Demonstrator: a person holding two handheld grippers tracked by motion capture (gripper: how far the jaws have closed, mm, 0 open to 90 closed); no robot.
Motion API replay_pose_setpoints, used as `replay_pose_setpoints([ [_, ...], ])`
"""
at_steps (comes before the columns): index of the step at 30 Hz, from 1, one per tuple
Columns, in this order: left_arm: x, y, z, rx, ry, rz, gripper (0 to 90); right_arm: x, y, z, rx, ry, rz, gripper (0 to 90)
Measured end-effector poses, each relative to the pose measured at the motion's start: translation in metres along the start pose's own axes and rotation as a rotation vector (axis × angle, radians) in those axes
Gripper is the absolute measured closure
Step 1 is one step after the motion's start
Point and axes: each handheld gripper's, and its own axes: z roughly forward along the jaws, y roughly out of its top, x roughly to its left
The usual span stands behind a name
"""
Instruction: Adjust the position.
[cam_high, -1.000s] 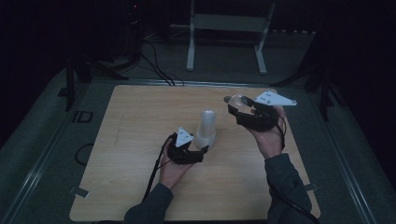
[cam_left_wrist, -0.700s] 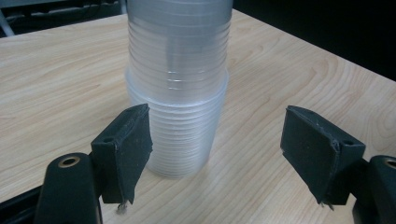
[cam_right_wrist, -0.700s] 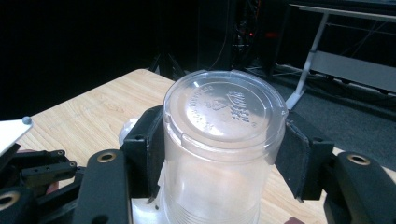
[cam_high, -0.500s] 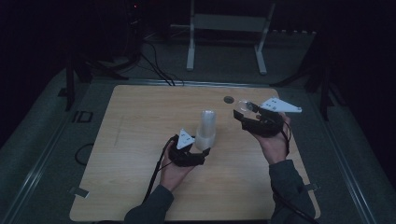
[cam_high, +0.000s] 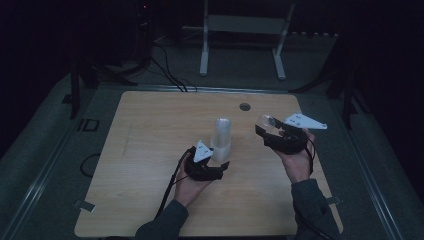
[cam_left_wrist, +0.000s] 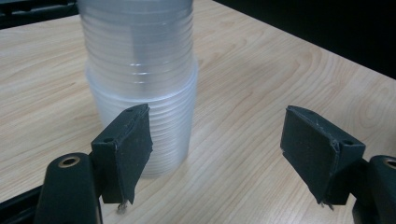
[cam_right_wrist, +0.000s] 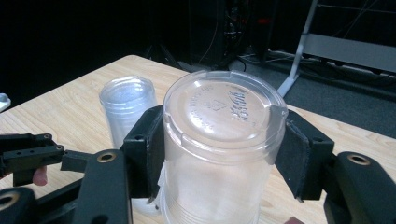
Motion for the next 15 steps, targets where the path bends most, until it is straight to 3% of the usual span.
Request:
replay_pose_setpoints([
  [15, -0.011, 0.006, 0.001, -0.022, -0.041, 0.038, 24.5, -0.005, -0.017, -0.004, 0.010, -0.003, 0.037, 39.5],
])
